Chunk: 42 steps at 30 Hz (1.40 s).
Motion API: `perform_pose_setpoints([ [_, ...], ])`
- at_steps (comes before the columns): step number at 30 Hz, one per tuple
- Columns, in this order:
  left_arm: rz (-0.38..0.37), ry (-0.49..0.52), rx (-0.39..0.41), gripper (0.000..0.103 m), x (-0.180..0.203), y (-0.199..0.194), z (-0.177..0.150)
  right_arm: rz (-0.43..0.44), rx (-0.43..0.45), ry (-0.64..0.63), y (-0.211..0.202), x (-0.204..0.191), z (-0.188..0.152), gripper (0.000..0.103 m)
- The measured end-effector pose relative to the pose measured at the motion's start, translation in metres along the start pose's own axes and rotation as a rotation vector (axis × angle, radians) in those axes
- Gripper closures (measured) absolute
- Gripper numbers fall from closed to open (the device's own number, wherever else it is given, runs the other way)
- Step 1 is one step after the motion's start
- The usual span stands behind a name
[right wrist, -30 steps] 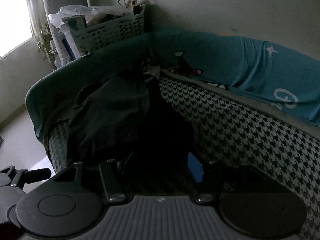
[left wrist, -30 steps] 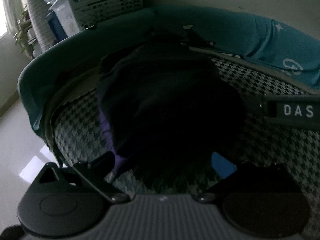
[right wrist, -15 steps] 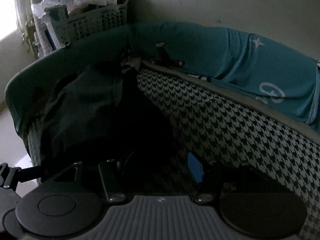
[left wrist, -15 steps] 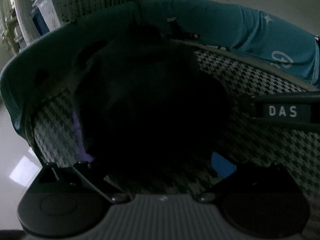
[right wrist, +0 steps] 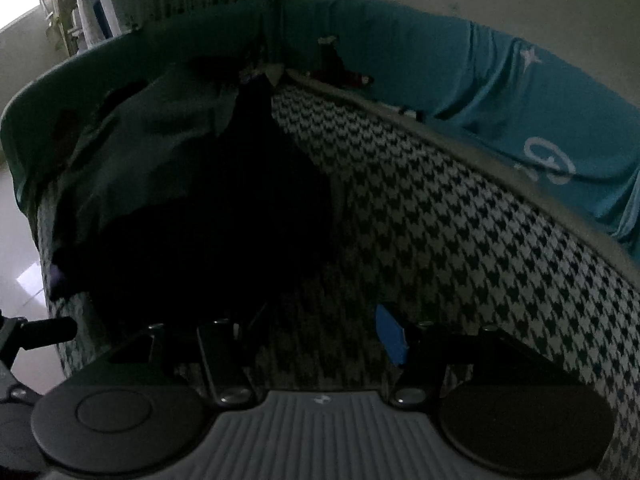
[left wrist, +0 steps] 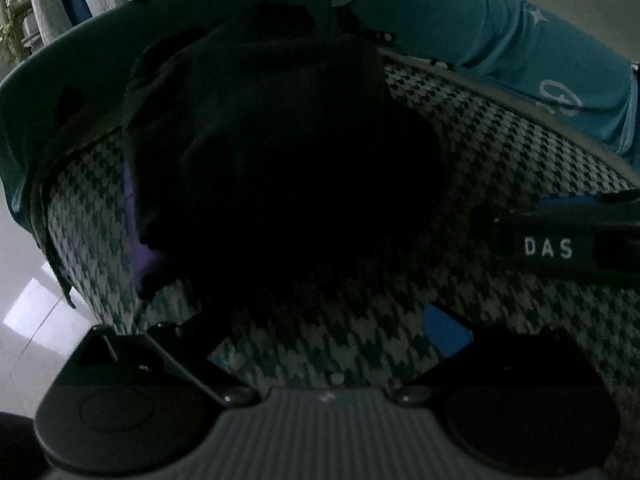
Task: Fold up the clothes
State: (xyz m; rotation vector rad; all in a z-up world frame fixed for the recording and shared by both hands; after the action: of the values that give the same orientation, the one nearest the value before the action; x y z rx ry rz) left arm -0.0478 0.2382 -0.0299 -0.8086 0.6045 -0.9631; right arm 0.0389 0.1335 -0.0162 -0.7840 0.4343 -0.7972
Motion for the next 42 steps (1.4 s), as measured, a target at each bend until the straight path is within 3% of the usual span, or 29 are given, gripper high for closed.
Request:
perform_pose_setpoints([
  [16,0.011,-0.016,-0.011,0.000,0.001,-0.001,-0.004,0.006,-0.037,-0.052,0.000,-0.001,-0.008,0.044],
  [19,0.031,-0.033,0.025,0.000,-0.005,-0.004,0.002,0.010,-0.005,-0.022,-0.005,0.004,-0.004,0.044],
  [30,0.139,-0.198,0.123,0.000,-0.069,-0.005,0.040,0.170,0.190,0.151,-0.009,-0.001,0.041,0.044],
  [39,0.179,-0.284,0.155,0.000,-0.105,-0.006,0.050,0.265,0.246,0.215,0.015,-0.014,0.062,0.044],
  [42,0.194,-0.305,0.153,0.000,-0.116,-0.001,0.051,0.226,0.214,0.190,0.030,-0.020,0.061,0.043],
])
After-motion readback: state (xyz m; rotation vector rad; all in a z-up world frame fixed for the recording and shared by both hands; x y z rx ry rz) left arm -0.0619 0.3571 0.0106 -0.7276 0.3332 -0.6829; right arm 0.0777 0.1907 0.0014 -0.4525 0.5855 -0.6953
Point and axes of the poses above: each gripper's, at about its wrist camera, not at the fingertips, and y roughly the way its jaws point, x to its right, z to its top, the point moved 6 cm from there along y, roughly the way its jaws point, and after that the axes turned 6 degrees about z, right-handed, at the moved point
